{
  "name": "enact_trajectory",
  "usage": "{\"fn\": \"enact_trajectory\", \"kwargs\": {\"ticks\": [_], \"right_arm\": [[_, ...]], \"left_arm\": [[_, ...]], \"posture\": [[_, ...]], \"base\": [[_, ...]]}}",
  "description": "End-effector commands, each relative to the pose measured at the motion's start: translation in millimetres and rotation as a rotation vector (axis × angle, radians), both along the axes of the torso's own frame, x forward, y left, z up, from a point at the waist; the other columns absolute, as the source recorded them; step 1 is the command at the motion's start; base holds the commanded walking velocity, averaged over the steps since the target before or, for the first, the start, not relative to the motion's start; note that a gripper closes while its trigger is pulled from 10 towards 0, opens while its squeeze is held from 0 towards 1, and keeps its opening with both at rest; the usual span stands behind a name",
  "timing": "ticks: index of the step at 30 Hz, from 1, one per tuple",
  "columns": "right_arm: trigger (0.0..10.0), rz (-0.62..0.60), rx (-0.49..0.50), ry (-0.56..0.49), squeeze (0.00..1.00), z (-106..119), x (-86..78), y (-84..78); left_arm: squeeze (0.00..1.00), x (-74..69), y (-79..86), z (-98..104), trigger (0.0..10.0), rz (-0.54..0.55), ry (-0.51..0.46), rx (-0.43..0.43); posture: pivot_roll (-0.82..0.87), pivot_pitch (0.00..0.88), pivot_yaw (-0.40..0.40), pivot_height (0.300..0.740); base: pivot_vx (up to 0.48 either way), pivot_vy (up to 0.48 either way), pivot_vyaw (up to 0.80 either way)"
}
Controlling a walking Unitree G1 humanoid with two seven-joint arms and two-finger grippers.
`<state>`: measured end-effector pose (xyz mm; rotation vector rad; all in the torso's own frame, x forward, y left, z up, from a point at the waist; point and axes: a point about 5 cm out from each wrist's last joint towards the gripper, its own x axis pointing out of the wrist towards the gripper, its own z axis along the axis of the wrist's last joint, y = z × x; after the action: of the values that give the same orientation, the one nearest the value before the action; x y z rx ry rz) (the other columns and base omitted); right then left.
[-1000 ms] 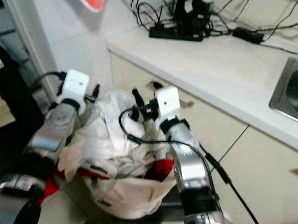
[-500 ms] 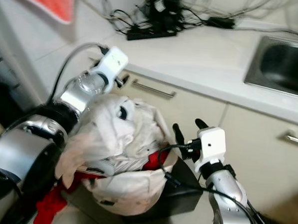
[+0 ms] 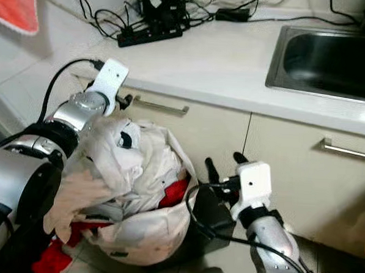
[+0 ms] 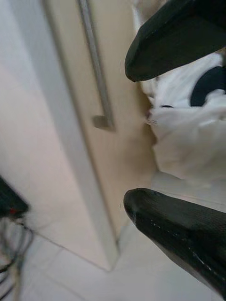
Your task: Clothes washing
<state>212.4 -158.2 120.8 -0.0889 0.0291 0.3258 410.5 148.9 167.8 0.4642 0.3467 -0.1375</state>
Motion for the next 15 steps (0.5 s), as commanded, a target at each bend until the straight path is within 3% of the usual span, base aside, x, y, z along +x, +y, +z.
{"fn": "enact_trajectory", "kwargs": {"ticks": [1,7,15], "right_arm": [[10.0,0.005,0.007,0.010,0.00,4,-4.9,0.2],[10.0,0.001,-0.001,0.043,0.00,2,-16.0,-3.1],[10.0,-0.021,0.006,0.105,0.00,2,-39.0,-4.8]], "left_arm": [[0.00,-6.5,14.9,-17,10.0,0.039,0.070,0.067],[0.00,-10.2,30.0,-23,10.0,0.071,0.108,0.152],[0.00,-18.3,43.6,-37,10.0,0.111,0.192,0.141]], "posture": [[-0.38,0.089,0.152,0.736],[-0.41,0.111,0.153,0.736],[-0.44,0.182,0.157,0.736]], "base": [[0.000,0.000,0.00],[0.000,0.000,0.00],[0.000,0.000,0.00]]}}
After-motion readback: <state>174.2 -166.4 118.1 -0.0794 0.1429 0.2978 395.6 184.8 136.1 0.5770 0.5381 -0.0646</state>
